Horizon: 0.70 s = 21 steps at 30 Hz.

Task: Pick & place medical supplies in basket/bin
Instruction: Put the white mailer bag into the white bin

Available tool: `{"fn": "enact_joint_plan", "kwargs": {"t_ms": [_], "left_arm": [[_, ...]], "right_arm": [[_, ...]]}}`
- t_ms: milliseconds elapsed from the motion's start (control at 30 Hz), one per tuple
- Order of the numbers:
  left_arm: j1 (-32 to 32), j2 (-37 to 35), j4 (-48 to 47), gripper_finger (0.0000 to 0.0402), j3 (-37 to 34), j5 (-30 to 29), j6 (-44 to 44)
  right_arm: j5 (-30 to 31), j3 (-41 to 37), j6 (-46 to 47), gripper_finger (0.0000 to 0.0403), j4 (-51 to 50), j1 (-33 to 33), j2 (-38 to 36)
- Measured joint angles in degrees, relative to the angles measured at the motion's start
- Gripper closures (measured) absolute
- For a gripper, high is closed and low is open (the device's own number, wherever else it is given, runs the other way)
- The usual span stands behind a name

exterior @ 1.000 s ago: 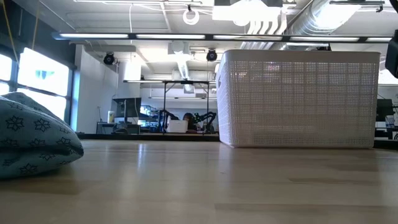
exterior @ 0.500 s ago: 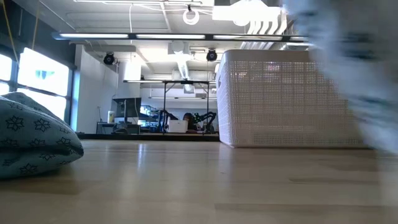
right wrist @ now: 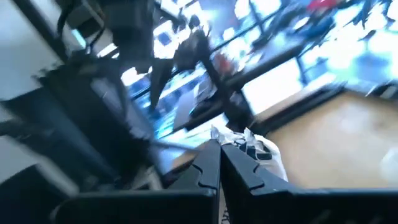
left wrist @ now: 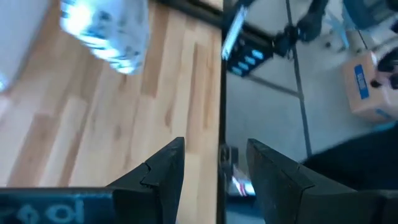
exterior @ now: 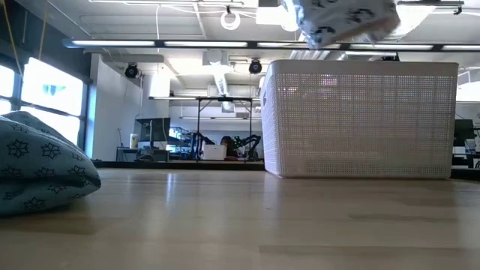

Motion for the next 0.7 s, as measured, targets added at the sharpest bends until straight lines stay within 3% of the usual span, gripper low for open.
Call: {"fn": "enact_joint_plan", "kwargs": {"t_ms": [200, 367, 533, 700], "left_arm": [[3.9, -0.3, 10.6, 0.0197, 0.0, -0.8, 2.4], [9.1, -1.9, 18.1, 0.0197, 0.0, -0.7, 8.0], [15.0, -3.6, 20.4, 0.0197, 0.0, -1.0, 11.9], [20.0, -4.7, 20.4, 0.0197, 0.0, 1.1, 14.8]], "right_arm": [[0.5, 16.8, -10.3, 0.0402, -15.8, -8.8, 0.0], [2.1, 28.9, -14.9, 0.0402, -36.5, -17.2, -0.1], [1.3, 34.5, -12.5, 0.0402, -51.8, -26.3, -0.1], [-1.4, 35.1, -11.4, 0.0403, -54.1, -34.4, 0.0]]}}
